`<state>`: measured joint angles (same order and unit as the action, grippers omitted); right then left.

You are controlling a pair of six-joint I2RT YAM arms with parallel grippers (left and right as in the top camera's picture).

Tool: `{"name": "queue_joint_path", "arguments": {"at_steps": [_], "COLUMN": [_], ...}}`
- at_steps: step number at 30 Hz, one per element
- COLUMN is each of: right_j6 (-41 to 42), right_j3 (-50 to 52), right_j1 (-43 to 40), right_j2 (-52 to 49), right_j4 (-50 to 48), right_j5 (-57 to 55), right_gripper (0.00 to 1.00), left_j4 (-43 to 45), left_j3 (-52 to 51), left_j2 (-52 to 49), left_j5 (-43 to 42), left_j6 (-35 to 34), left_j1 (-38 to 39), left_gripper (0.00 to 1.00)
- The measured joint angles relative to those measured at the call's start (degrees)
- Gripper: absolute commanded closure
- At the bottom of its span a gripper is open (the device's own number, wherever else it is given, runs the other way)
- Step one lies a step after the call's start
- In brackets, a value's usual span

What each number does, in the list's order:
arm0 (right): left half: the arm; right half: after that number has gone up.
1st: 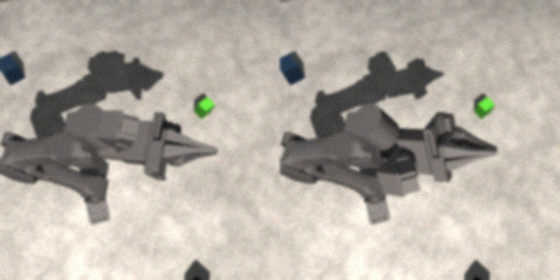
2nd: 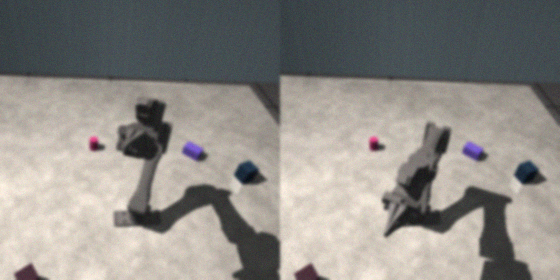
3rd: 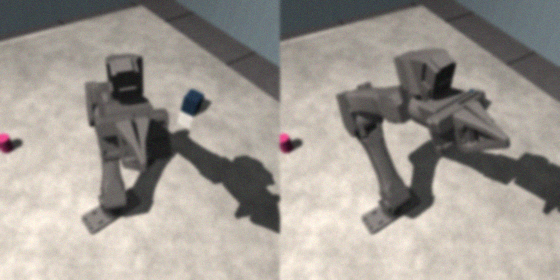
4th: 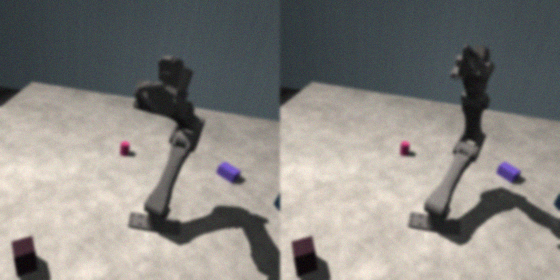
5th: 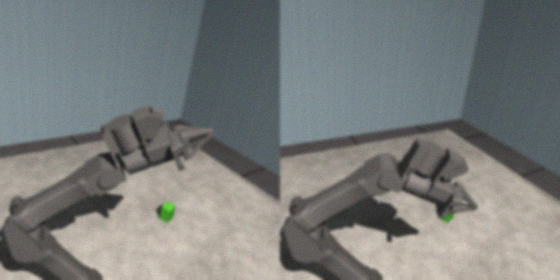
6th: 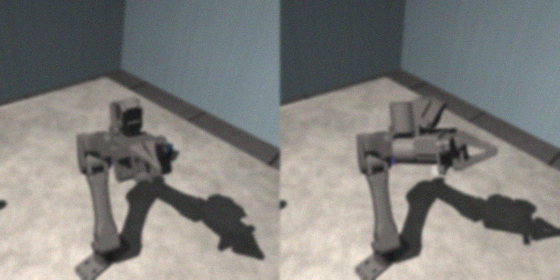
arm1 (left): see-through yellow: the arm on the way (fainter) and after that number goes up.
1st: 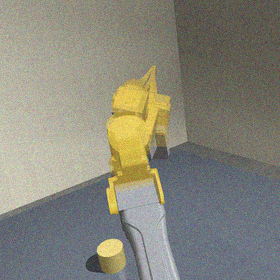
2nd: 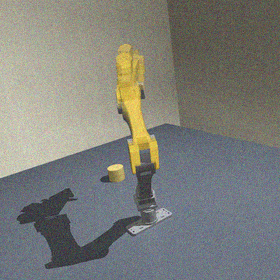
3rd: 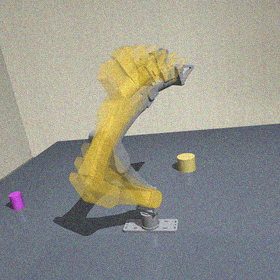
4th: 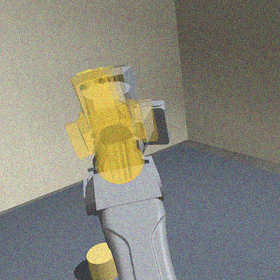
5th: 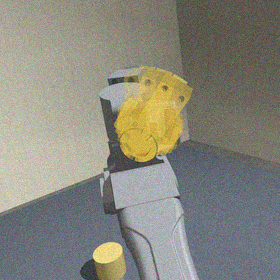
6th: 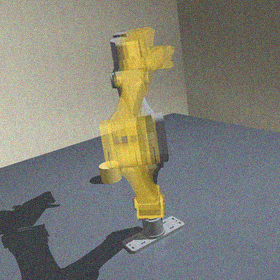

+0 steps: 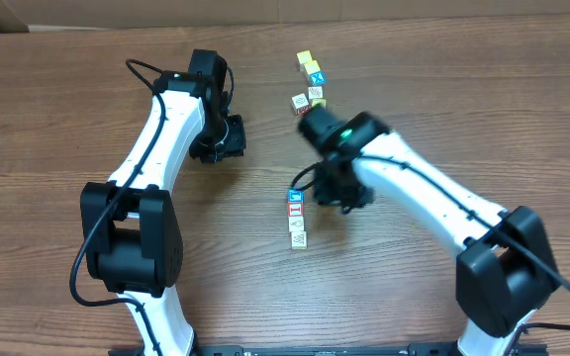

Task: Flip 4 blocks

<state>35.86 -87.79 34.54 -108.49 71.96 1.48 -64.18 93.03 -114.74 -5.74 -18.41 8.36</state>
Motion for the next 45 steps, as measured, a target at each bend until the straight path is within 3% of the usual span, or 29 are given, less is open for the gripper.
{"name": "queue_joint_path", "arguments": {"at_steps": [2, 4, 10, 14, 17, 18, 19, 45], "right_j6": [-1.2, -1.7, -2.9, -2.9, -3.0, -3.0, -3.0, -3.1], "right_j3": [0.0, 0.0, 0.0, 0.0, 0.0, 0.0, 0.0, 0.0], "right_j1": [-3.5, -6.7, -14.0, -16.5, -17.1, -17.2, -17.2, -17.2], "right_j2": [0.0, 0.0, 0.0, 0.0, 0.0, 0.0, 0.0, 0.0], "right_j4": [0.9, 1.2, 0.4, 0.2, 0.4, 0.5, 0.7, -6.9], "right_j5": [-0.9, -1.9, -3.5, -4.4, -5.6, -5.8, -6.0, -6.8], "right_gripper": [0.21, 0.10, 0.02, 0.00, 0.00, 0.00, 0.00, 0.00], "left_j4": [-1.4, -2.6, -6.6, -9.0, -10.5, -10.9, -11.4, -14.7], "left_j3": [0.0, -0.1, -0.1, -0.1, -0.1, -0.1, -0.1, -0.1], "left_j2": [0.3, 1.2, 10.1, 17.4, 20.8, 21.5, 21.9, 22.0], "left_j5": [0.0, 0.0, 1.8, 5.5, 8.8, 9.7, 10.5, 12.9], "left_j6": [-0.1, -0.1, -1.0, -3.0, -4.7, -5.3, -5.7, -7.0], "left_j1": [0.0, 0.0, 0.0, 0.0, 0.0, 0.0, 0.0, 0.0], "left_gripper": [0.75, 0.74, 0.67, 0.57, 0.28, 0.05, 0.00, 0.00]}}
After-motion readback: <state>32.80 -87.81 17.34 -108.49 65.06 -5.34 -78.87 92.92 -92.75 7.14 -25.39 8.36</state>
